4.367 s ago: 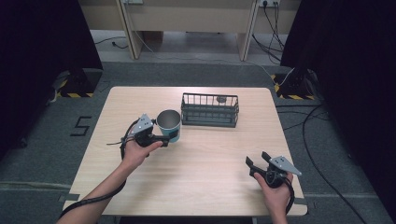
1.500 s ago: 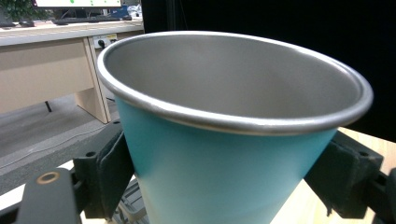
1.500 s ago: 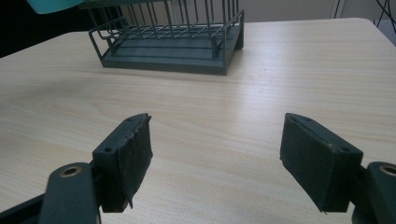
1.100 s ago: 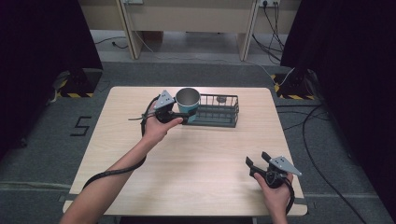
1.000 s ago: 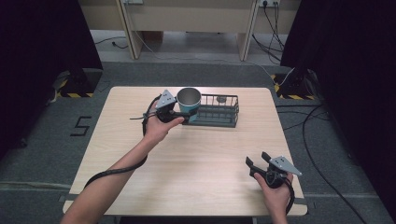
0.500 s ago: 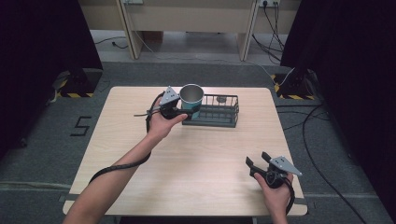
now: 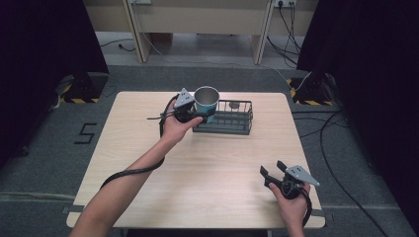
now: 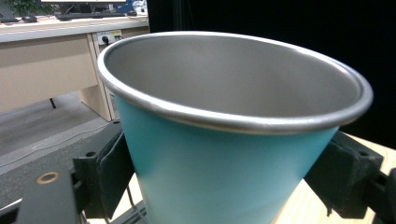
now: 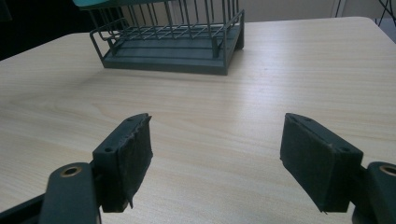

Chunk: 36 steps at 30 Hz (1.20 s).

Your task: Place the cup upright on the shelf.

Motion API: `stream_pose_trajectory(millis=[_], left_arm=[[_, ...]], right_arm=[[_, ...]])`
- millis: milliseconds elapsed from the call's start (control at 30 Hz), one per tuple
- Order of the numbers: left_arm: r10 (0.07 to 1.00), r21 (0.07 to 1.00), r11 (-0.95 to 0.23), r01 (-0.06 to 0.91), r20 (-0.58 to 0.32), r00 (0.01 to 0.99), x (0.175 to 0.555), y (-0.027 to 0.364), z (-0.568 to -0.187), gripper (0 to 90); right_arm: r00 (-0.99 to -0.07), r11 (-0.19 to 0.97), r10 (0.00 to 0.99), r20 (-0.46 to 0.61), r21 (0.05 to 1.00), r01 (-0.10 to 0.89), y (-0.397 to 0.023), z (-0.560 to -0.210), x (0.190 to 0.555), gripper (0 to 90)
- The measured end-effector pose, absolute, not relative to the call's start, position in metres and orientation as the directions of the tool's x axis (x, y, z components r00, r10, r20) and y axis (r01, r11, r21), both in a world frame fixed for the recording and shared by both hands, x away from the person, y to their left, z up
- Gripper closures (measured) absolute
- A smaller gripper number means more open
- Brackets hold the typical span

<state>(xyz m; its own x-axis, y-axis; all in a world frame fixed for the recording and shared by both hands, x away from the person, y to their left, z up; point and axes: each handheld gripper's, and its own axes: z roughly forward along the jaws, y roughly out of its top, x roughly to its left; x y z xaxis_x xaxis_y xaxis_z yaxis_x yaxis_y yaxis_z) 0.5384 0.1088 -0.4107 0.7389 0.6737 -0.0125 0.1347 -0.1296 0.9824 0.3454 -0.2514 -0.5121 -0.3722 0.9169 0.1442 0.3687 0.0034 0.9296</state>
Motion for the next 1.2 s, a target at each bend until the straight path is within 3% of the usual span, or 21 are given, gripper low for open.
stream_pose_trajectory(millis=[1200], left_arm=[[0.728,0.973,-0.153,0.176,-0.009,0.685,0.576,0.083,-0.414,16.0]], right_arm=[[-0.378,0.006,0.914,0.144,0.929,0.37,-0.252,-0.512,0.346,25.9]])
